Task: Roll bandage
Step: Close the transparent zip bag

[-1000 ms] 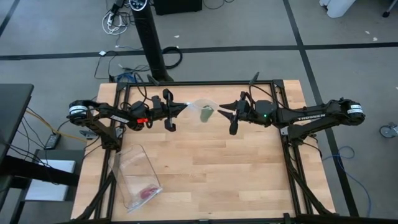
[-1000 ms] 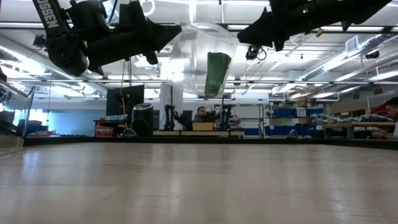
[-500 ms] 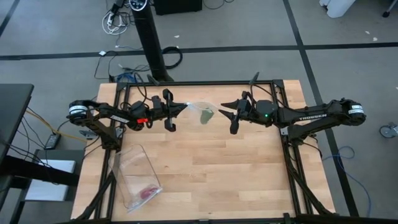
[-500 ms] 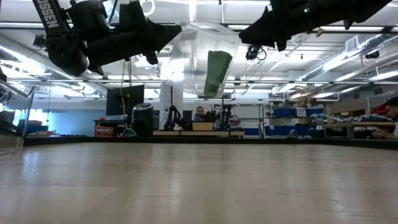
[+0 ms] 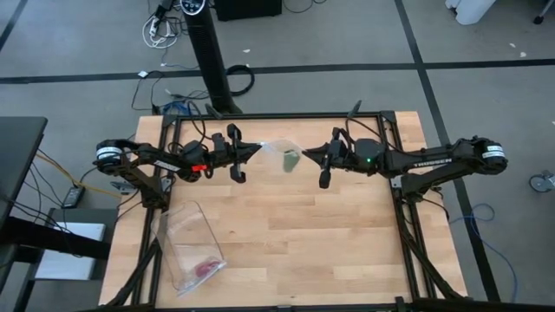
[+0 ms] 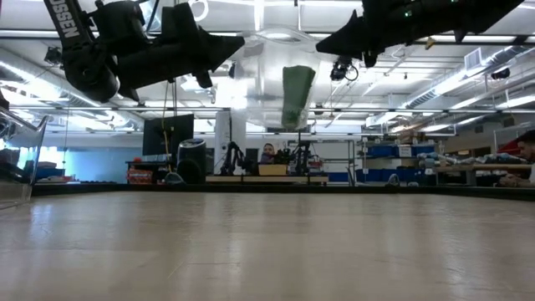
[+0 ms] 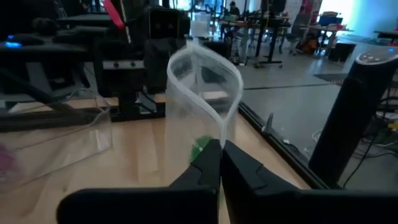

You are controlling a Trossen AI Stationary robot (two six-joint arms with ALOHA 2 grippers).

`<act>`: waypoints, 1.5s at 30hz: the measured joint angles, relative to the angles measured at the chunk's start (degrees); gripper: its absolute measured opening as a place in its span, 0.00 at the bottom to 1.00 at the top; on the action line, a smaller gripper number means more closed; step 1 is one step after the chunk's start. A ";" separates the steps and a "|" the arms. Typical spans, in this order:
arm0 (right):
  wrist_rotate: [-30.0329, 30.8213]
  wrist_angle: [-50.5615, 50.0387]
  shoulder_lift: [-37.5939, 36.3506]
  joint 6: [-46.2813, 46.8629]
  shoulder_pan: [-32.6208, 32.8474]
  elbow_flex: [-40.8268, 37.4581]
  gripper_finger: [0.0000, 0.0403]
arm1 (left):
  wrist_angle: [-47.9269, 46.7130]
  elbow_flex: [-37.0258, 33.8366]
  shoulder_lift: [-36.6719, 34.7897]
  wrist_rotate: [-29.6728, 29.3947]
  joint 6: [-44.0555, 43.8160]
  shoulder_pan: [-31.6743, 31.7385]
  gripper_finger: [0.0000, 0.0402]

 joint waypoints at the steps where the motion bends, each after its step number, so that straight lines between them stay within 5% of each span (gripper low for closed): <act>1: -0.09 -0.59 -0.01 -0.30 -0.02 0.51 0.01 | -0.16 0.00 0.00 -0.17 0.00 0.00 0.00; 18: -6.74 -18.85 0.07 -2.10 -1.46 12.92 0.00 | -3.70 0.00 0.06 -1.98 0.91 -0.02 0.00; 28: -7.99 -23.21 2.83 -2.71 -1.97 14.89 0.00 | 1.09 0.20 7.61 -2.71 1.49 -0.28 0.00; 39: -4.21 -32.82 2.15 -2.58 -4.16 14.87 0.01 | -0.90 0.26 6.86 -0.96 7.35 -0.28 0.00; 45: 3.48 -39.71 2.14 -2.04 -5.10 14.87 0.14 | -8.63 0.26 6.86 -2.56 10.29 -0.28 0.00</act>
